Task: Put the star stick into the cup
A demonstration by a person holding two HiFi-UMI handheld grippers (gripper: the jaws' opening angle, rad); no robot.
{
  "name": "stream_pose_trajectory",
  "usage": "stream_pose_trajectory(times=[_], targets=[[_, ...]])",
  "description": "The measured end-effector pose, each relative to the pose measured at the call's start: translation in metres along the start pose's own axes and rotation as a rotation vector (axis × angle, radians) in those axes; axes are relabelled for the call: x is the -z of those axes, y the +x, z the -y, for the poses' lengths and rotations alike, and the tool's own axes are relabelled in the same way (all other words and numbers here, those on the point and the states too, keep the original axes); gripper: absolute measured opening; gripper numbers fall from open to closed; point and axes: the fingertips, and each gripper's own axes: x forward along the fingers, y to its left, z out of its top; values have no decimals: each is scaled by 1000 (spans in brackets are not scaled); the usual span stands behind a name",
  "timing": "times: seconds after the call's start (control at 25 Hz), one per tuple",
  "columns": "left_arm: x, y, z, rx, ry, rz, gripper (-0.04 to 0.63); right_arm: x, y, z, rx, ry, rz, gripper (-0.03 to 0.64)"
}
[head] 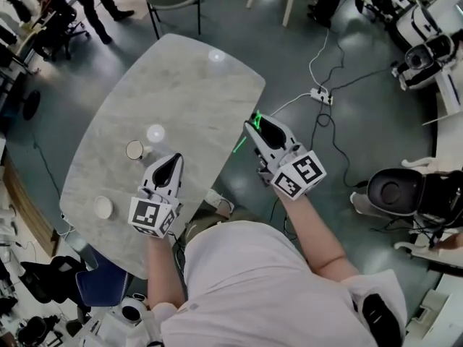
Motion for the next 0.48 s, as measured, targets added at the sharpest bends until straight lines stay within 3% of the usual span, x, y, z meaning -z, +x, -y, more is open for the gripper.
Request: stream_pose_trajectory(times=[0.28,0.48], targets=[[2,15,-65,-27,-48,-10,2,-1,90,14,-53,54,-19,109],[17,-1,-99,-110,-88,-38,3,9,143,9,-110,92,-52,109]])
